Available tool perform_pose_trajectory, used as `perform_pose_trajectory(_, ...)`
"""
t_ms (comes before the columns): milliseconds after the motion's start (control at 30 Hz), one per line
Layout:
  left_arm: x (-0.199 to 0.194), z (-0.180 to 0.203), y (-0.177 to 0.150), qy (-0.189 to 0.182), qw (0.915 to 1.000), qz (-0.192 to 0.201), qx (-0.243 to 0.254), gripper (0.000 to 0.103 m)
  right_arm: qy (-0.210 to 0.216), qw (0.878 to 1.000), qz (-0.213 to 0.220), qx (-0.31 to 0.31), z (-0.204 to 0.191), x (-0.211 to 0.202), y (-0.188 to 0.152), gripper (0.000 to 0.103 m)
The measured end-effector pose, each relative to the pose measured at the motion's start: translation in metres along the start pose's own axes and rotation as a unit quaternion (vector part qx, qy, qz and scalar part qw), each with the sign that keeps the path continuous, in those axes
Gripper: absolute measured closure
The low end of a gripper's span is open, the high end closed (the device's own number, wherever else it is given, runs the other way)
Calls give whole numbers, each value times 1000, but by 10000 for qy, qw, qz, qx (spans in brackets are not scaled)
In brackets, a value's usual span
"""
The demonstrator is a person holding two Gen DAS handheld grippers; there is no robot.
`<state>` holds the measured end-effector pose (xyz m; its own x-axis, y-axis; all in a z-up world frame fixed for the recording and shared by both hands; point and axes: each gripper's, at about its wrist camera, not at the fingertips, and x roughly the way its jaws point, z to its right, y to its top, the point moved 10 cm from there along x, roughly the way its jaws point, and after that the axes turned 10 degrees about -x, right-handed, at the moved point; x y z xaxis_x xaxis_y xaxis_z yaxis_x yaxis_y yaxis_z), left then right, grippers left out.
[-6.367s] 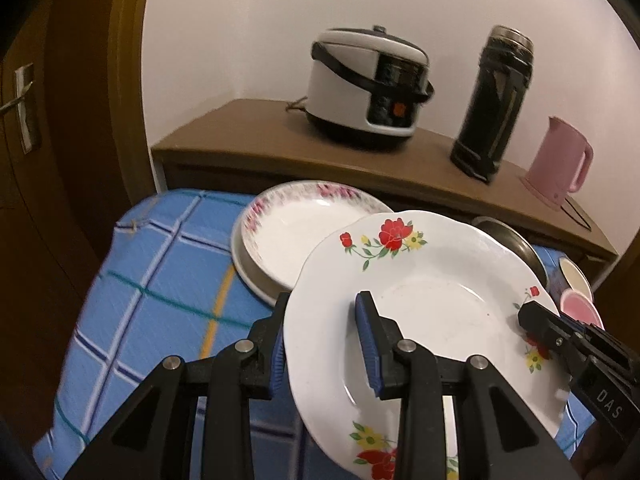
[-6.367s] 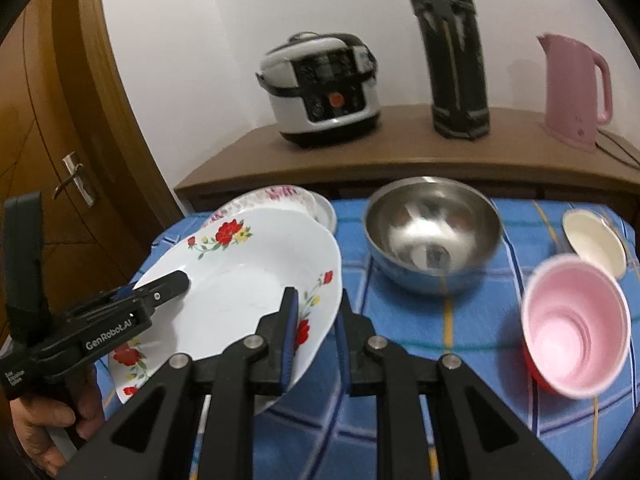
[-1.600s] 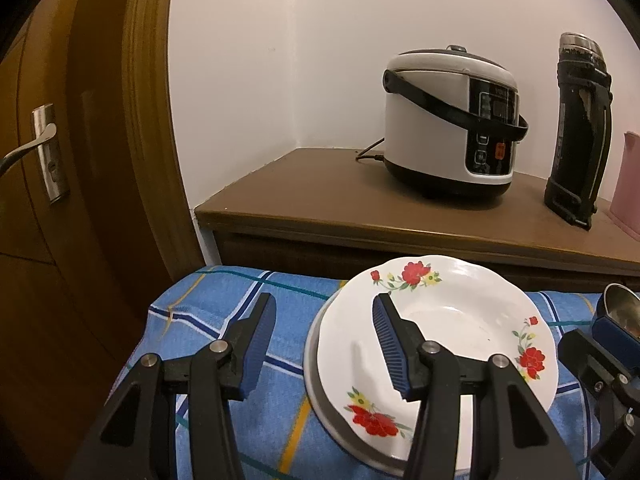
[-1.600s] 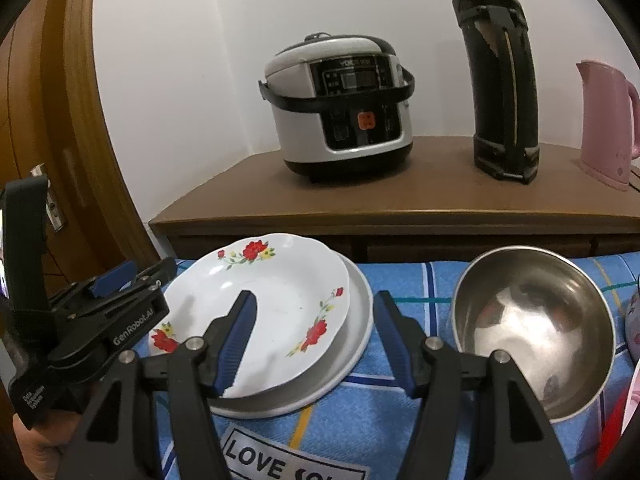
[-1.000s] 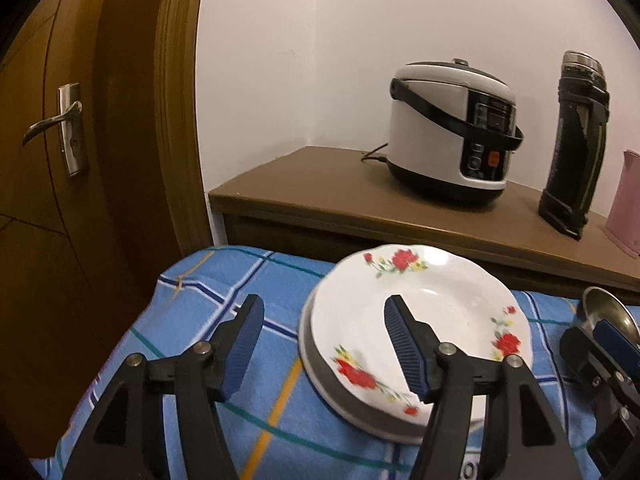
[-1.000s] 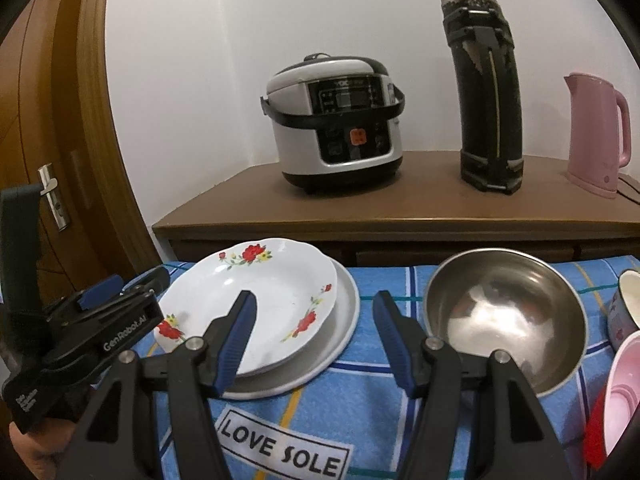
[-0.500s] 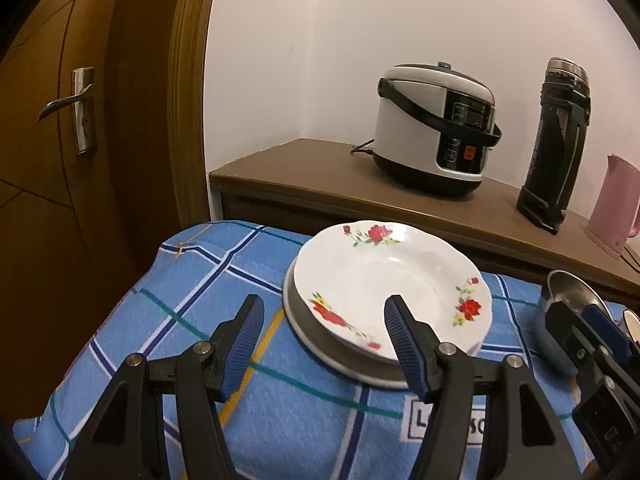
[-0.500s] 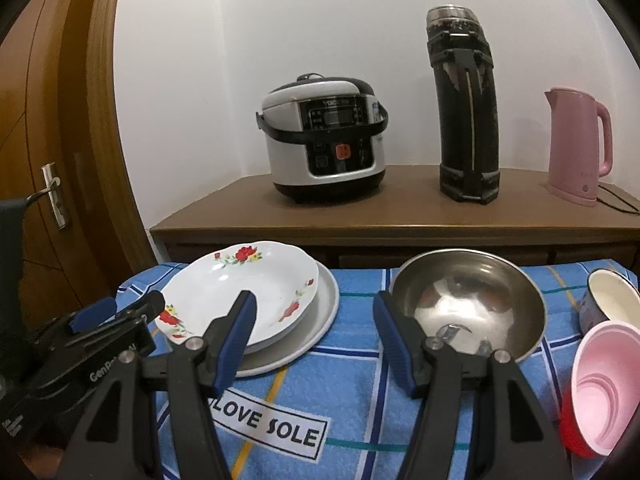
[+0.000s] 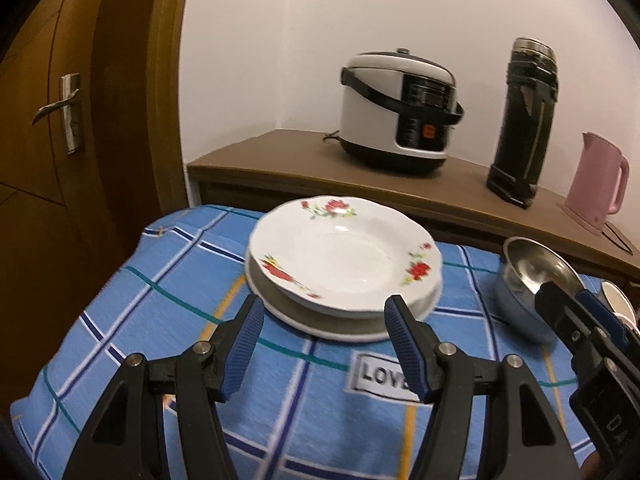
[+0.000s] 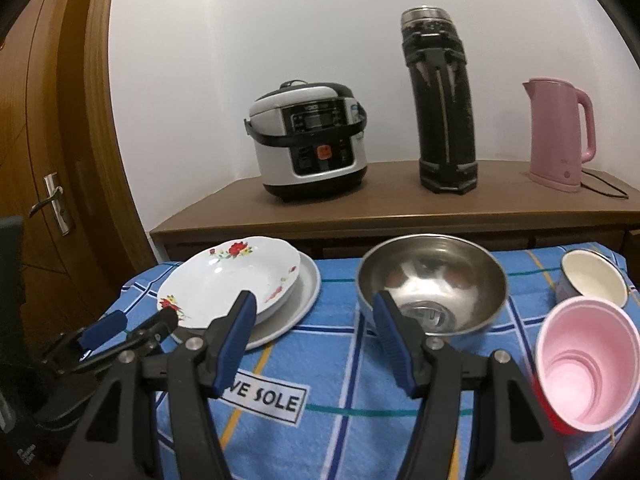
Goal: Organize plates and bowls
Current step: 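Move both grippers toward the pink plastic bowl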
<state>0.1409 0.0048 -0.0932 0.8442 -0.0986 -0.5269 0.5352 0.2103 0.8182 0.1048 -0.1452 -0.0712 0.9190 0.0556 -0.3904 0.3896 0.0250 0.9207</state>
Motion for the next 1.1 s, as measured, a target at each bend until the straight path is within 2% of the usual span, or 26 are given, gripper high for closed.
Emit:
perform_pose_trajectory(200, -4, 22, -16, -51, 9997, -202, 158, 38, -148, 9999, -24, -9, 17, -23, -7, 41)
perform_pose_trajectory(367, -8, 49, -32, -341, 9980, -473, 260, 38, -370, 9991, -153, 138, 46, -44, -16, 41)
perform_pose_trajectory(667, -23, 98, -49, -547, 9944, -585, 695, 38, -889, 9954, -17, 371, 109, -95, -23, 41)
perform_pose_trajectory(867, -31, 119, -54, -638, 9920, -567, 926, 38, -1106, 9926, -92, 503, 141, -113, -34, 41)
perform_pose_trajectory(1100, -37, 143, -61, -937, 9876, -657, 1072, 38, -1347, 9888, -192, 605, 174, -131, -49, 41)
